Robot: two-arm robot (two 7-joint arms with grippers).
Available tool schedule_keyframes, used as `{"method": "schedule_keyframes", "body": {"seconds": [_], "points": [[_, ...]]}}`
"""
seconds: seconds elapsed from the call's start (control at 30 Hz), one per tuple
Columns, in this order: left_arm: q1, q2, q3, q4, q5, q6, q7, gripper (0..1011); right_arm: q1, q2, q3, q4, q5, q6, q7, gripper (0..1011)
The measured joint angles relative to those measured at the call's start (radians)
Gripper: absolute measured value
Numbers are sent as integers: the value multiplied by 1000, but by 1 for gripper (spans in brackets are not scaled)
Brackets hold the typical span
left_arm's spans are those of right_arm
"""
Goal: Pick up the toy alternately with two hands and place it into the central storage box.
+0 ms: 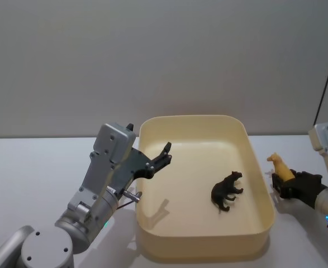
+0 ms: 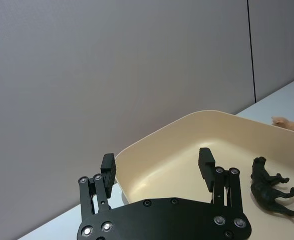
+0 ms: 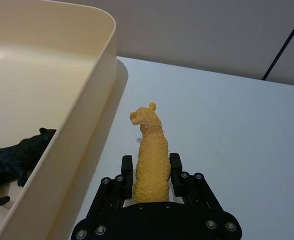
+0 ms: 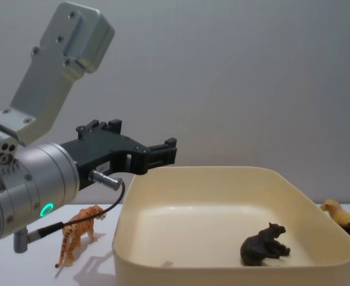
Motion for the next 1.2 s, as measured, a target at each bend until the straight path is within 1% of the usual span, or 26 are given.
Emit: {"method": "schedule_keyframes", "body": {"seconds": [0.07,0.1,0.17,0.33,0.53,0.77,0.97,1.2], "points": [[0,0,0,0,0,0,0,1002,1,-1,0,1,-1,-1,0,417],[0,0,0,0,0,0,0,1002,1,-1,0,1,-1,-2,0,382],[0,0,0,0,0,0,0,1002,1,-1,0,1,-2,-4,0,358],[0,0,0,0,0,0,0,1002,-2,0,1,-5,-6,-21,-12,357],[0,0,0,0,0,0,0,1002,-5,3,6,-26,-20,-64,-34,357],[0,0,0,0,0,0,0,1002,2,5,11,-52,-39,-104,-41,357],[0,0,0,0,0,0,0,1002,25,4,13,-73,-55,-133,-13,357],[0,0,0,0,0,0,0,1002,64,-5,8,-77,-69,-144,51,358]]}}
